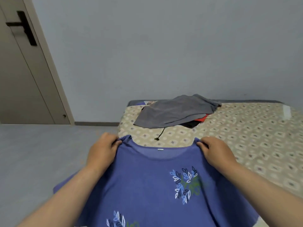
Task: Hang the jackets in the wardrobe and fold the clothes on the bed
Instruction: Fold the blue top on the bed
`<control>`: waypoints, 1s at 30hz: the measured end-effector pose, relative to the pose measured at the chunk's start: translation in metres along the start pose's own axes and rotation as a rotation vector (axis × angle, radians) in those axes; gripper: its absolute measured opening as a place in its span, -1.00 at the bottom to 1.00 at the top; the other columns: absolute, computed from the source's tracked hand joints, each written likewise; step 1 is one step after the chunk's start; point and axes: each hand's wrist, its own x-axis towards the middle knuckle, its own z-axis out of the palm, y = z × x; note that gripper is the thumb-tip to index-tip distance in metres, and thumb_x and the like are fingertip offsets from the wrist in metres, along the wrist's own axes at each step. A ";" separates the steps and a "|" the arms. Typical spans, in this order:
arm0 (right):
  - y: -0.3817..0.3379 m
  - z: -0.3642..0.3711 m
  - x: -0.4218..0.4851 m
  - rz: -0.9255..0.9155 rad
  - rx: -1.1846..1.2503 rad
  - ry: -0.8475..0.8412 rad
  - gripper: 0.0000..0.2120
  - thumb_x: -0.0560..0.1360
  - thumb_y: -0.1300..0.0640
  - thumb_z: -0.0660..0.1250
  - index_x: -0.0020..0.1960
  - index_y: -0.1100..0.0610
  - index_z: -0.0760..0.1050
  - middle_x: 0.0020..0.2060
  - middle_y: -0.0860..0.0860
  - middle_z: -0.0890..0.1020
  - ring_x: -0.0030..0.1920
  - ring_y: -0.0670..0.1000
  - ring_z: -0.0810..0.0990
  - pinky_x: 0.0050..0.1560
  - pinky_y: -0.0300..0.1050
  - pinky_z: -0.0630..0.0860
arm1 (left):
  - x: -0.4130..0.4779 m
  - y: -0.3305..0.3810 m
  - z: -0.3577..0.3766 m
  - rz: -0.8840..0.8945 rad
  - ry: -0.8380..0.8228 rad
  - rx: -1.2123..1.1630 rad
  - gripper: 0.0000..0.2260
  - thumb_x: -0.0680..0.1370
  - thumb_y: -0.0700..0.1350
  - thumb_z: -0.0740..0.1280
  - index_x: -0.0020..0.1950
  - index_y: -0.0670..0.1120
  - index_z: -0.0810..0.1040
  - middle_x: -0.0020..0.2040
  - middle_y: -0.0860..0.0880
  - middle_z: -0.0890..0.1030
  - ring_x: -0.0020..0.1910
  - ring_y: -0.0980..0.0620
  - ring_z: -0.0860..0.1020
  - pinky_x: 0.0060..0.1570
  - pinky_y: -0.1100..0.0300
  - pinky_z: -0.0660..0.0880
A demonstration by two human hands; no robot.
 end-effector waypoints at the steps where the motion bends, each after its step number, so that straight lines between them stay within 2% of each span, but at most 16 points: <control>1: 0.007 0.025 0.002 0.019 -0.009 -0.033 -0.72 0.61 0.00 0.25 -0.24 0.05 0.49 -0.23 0.03 0.59 -0.15 0.14 0.57 -0.21 0.03 0.45 | -0.002 -0.014 0.022 -0.019 -0.031 0.000 -0.92 0.59 -0.03 0.34 -0.07 0.02 0.60 -0.14 0.03 0.47 -0.11 -0.12 0.54 -0.21 0.05 0.43; 6: 0.043 0.112 0.031 0.077 -0.052 -0.087 -0.75 0.63 0.01 0.23 -0.19 0.06 0.51 -0.24 0.03 0.58 -0.15 0.15 0.54 -0.17 0.04 0.46 | 0.018 -0.068 0.107 -0.036 -0.110 0.039 -0.86 0.60 0.02 0.27 -0.10 0.04 0.55 -0.15 0.05 0.45 -0.13 -0.10 0.53 -0.25 0.07 0.38; 10: 0.054 0.157 0.077 0.044 -0.151 -0.110 -0.72 0.63 0.00 0.20 -0.14 0.13 0.54 -0.19 0.12 0.57 -0.13 0.21 0.53 -0.19 0.04 0.45 | 0.053 -0.100 0.153 0.079 -0.135 0.152 -0.82 0.61 -0.02 0.26 -0.14 -0.06 0.50 -0.17 0.00 0.43 -0.18 -0.18 0.50 -0.32 0.09 0.30; 13: 0.051 0.180 0.116 -0.012 -0.192 -0.066 -0.72 0.63 0.02 0.22 -0.10 0.17 0.56 -0.17 0.19 0.57 -0.10 0.26 0.54 -0.23 0.01 0.35 | 0.085 -0.117 0.171 0.124 -0.131 0.212 -0.82 0.62 -0.04 0.23 -0.12 -0.09 0.50 -0.12 -0.10 0.49 -0.17 -0.21 0.48 -0.32 0.07 0.27; 17: 0.053 0.193 0.149 -0.028 -0.255 0.033 -0.72 0.62 -0.01 0.22 -0.05 0.16 0.59 -0.18 0.21 0.52 -0.10 0.30 0.54 -0.24 -0.02 0.26 | 0.114 -0.128 0.193 0.156 -0.127 0.254 -0.80 0.64 -0.03 0.21 -0.09 -0.10 0.53 -0.14 -0.05 0.42 -0.24 -0.10 0.36 -0.34 0.08 0.25; 21: 0.071 0.220 0.144 0.007 -0.330 -0.047 -0.69 0.64 -0.03 0.17 0.03 0.16 0.57 -0.16 0.16 0.48 -0.07 0.30 0.54 -0.21 -0.01 0.32 | 0.122 -0.136 0.212 0.194 -0.096 0.262 -0.82 0.62 -0.07 0.23 -0.11 -0.11 0.52 -0.13 -0.10 0.47 -0.24 -0.18 0.42 -0.36 0.06 0.29; 24: 0.074 0.228 0.144 0.017 -0.361 -0.034 -0.69 0.64 -0.04 0.15 0.06 0.16 0.55 -0.10 0.20 0.53 -0.06 0.30 0.55 -0.21 -0.01 0.30 | 0.126 -0.136 0.217 0.233 -0.108 0.318 -0.81 0.62 -0.07 0.22 -0.10 -0.13 0.53 -0.13 -0.12 0.47 -0.27 -0.14 0.36 -0.39 0.08 0.23; 27: 0.064 0.220 0.142 0.067 -0.419 -0.112 -0.68 0.66 -0.03 0.11 0.13 0.20 0.49 0.01 0.23 0.53 0.01 0.30 0.55 -0.17 0.03 0.33 | 0.122 -0.123 0.206 0.217 -0.100 0.377 -0.86 0.58 -0.12 0.30 0.01 -0.18 0.55 -0.02 -0.22 0.48 -0.13 -0.21 0.42 -0.28 -0.01 0.29; 30: 0.039 0.200 0.116 0.075 -0.373 -0.103 -0.64 0.64 0.01 0.15 0.24 0.28 0.41 0.14 0.26 0.48 0.10 0.30 0.48 0.05 0.12 0.39 | 0.091 -0.094 0.185 0.204 -0.077 0.296 -0.69 0.47 -0.20 0.42 0.21 -0.19 0.54 0.19 -0.27 0.48 0.10 -0.30 0.45 0.04 -0.10 0.36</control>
